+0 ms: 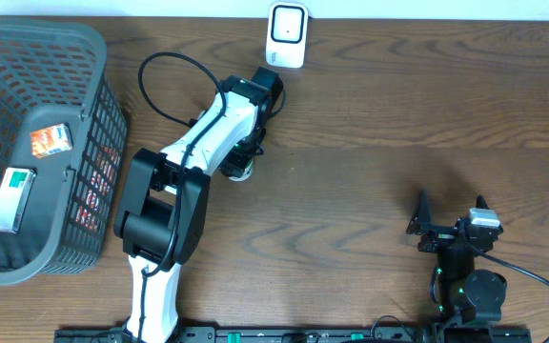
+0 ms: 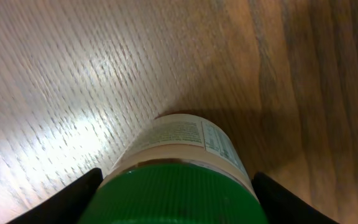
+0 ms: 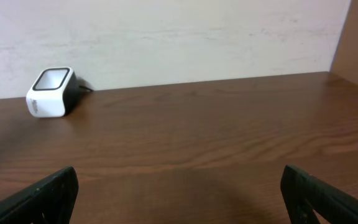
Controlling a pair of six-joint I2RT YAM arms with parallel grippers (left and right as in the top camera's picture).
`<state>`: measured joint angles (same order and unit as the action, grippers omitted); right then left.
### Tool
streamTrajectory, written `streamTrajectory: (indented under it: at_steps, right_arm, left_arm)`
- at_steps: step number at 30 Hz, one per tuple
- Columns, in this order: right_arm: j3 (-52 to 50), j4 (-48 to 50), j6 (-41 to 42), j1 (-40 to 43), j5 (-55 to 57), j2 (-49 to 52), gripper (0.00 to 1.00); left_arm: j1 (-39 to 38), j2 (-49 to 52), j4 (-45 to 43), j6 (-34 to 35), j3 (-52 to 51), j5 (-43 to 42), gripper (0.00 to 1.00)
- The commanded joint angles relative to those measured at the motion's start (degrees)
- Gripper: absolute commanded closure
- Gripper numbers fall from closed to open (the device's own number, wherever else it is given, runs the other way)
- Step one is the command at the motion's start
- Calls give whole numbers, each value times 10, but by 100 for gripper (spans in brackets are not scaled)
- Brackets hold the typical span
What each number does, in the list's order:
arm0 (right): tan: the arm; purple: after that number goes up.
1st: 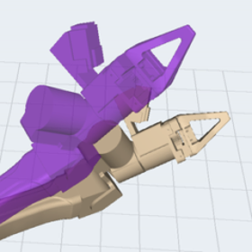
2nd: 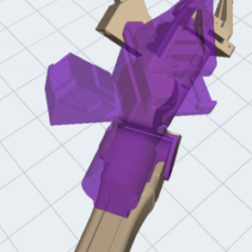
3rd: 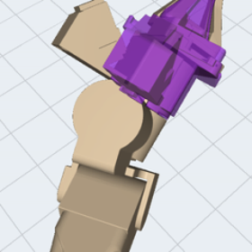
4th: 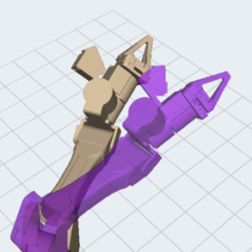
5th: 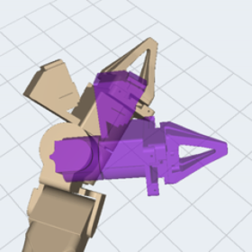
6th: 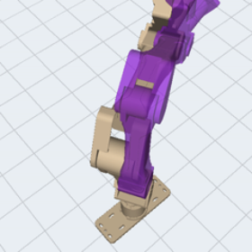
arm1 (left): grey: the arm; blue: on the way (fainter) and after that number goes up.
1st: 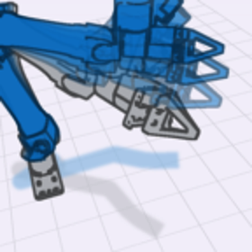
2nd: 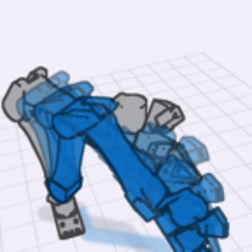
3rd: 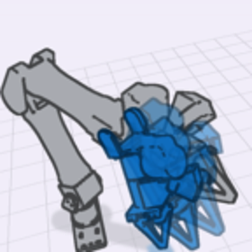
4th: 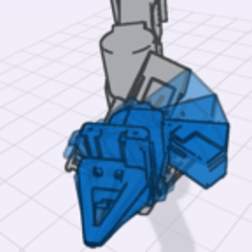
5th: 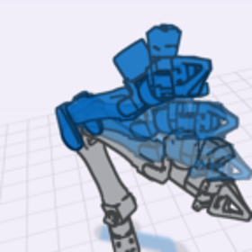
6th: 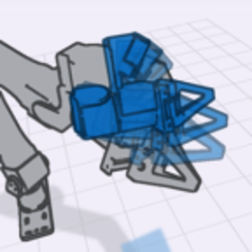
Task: Scan the item barcode
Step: 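Carry the bottle to the scanner and set it on the table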
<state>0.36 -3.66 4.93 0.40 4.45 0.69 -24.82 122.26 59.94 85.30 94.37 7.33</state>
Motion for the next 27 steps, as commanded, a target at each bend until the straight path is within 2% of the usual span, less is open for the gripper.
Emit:
streamTrajectory:
  at_steps: [1,3,6,10,16,17,18,21,22,25,27]
  right_arm:
    - [-1,-2,-7,-1,-1,-3,1]
    - [-1,-2,-7,-1,-1,-3,1]
    - [-1,-2,-7,-1,-1,-3,1]
    - [-1,-2,-7,-1,0,-3,1]
    - [-1,-2,-7,-1,0,-3,1]
    - [-1,-2,-7,-1,0,-3,1]
    - [-1,-2,-7,-1,-1,-3,1]
    - [-1,-2,-7,-1,0,-3,1]
    - [-1,-2,-7,-1,0,-3,1]
    - [-1,-2,-7,-1,-1,-3,1]
    - [-1,-2,-7,-1,-1,-3,1]
  left_arm:
    - [3,-5,-5,29,0,-26,22]
    - [7,-12,-7,29,1,-43,7]
    - [17,-36,-7,15,7,-77,6]
    - [30,-105,-6,-30,19,-78,5]
    - [37,-289,-8,-74,21,2,5]
    - [37,-363,-38,-139,22,43,5]
    - [37,-395,-65,-190,22,56,5]
    - [46,-487,-156,-417,24,75,5]
    - [56,-514,-162,-458,29,107,5]
    - [115,-570,-146,-473,34,240,5]
    - [180,-590,-128,-474,34,266,1]
